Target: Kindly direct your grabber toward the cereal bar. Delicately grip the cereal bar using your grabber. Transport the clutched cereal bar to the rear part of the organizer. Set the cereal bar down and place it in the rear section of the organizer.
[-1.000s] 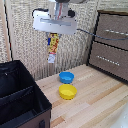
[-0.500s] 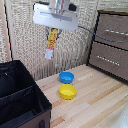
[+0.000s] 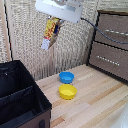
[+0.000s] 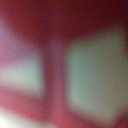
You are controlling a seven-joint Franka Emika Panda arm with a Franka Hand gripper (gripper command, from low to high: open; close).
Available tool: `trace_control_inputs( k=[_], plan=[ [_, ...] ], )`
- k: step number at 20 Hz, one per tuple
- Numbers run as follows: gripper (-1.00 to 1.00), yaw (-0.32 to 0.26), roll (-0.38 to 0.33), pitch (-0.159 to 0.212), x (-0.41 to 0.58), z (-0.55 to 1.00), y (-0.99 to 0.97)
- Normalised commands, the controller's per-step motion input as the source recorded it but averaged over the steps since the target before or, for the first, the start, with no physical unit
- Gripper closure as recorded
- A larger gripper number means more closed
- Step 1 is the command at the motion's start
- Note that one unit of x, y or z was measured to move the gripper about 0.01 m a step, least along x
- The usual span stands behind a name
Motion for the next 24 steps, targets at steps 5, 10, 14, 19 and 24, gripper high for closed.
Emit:
trace_control_inputs(
  k=[5, 10, 14, 19, 24],
  plan=[
    [1.00, -0.013, 0.013, 0.330, 0.355, 0.01, 0.53],
    [1.00, -0.003, 0.000, 0.301, 0.463, 0.16, 0.55],
    [1.00, -0.113, 0.001, 0.108, 0.376, 0.66, 0.41],
    [1.00, -0.239, 0.000, -0.053, 0.002, 0.89, 0.28],
    [1.00, -0.223, 0.007, -0.047, -0.080, 0.79, 0.28]
  ],
)
